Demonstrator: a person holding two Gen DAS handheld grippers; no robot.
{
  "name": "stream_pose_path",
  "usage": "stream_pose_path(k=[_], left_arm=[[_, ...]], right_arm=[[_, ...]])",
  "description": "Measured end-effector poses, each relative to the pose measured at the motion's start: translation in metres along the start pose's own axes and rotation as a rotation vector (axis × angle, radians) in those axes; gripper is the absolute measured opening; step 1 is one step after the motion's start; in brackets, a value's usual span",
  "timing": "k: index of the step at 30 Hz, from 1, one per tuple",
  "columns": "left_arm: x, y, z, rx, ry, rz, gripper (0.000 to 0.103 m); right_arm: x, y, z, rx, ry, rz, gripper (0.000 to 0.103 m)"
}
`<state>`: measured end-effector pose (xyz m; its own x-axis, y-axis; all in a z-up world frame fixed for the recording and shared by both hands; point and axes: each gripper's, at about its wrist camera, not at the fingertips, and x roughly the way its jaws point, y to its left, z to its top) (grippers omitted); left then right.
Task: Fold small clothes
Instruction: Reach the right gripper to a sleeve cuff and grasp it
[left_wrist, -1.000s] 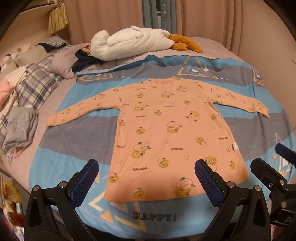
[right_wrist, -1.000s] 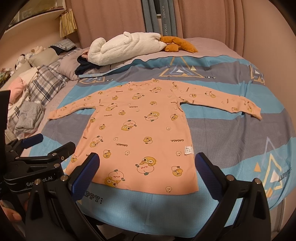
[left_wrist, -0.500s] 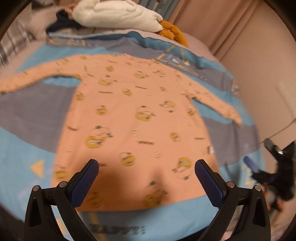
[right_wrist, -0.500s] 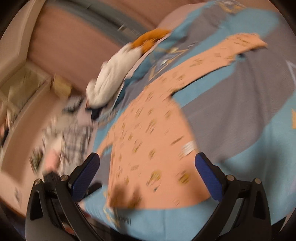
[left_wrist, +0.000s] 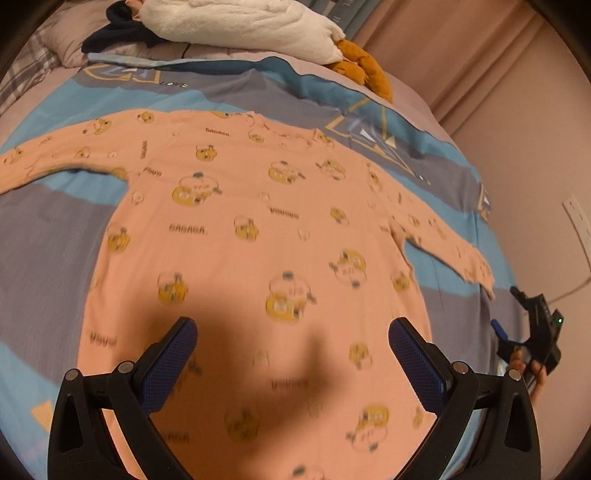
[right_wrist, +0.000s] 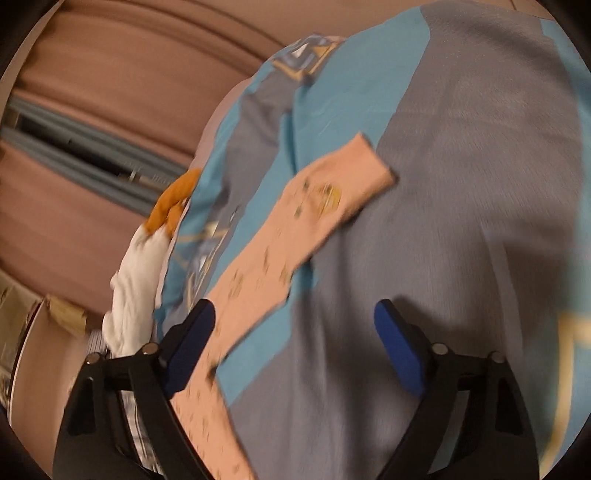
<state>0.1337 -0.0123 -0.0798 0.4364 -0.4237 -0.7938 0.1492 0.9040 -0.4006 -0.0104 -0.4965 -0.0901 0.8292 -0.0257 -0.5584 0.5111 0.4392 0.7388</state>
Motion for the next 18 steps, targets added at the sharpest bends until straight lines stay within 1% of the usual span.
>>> stream_pose_path(k=[4, 6, 7, 8, 9, 10, 11, 12, 13, 16, 18], left_arm=[[0.010, 0.003, 0.017, -0.018, -0.010, 0.015, 0.102], [0.014, 0.003, 0.023, -0.024, -0.011, 0.022, 0.102], [0.016, 0.005, 0.026, -0.028, -0.012, 0.027, 0.102], [0.018, 0.006, 0.028, -0.030, -0.013, 0.033, 0.102], [0.020, 0.008, 0.030, -0.032, -0.013, 0.038, 0.102], [0.022, 0.010, 0.031, -0.034, -0.011, 0.045, 0.102], [0.025, 0.012, 0.033, -0.036, -0.008, 0.049, 0.102], [0.027, 0.013, 0.034, -0.038, -0.004, 0.052, 0.102], [0.029, 0.016, 0.036, -0.042, -0.001, 0.056, 0.102], [0.030, 0.020, 0.037, -0.053, 0.005, 0.063, 0.102], [0.030, 0.025, 0.037, -0.060, 0.006, 0.074, 0.102]], right_arm=[[0.032, -0.017, 0.033, 0.082, -0.018, 0.001, 0.072], [0.044, -0.024, 0.045, 0.120, -0.035, 0.011, 0.060], [0.049, -0.026, 0.051, 0.140, -0.051, 0.015, 0.057], [0.051, -0.029, 0.054, 0.159, -0.061, 0.024, 0.052], [0.054, -0.031, 0.058, 0.177, -0.068, 0.032, 0.043], [0.056, -0.033, 0.059, 0.195, -0.076, 0.032, 0.039], [0.058, -0.034, 0.061, 0.203, -0.084, 0.032, 0.029], [0.060, -0.035, 0.064, 0.205, -0.091, 0.026, 0.016], [0.061, -0.036, 0.067, 0.203, -0.097, 0.009, 0.010], [0.058, -0.031, 0.071, 0.174, -0.104, -0.010, 0.009], [0.052, -0.013, 0.073, 0.087, -0.111, -0.039, 0.009]])
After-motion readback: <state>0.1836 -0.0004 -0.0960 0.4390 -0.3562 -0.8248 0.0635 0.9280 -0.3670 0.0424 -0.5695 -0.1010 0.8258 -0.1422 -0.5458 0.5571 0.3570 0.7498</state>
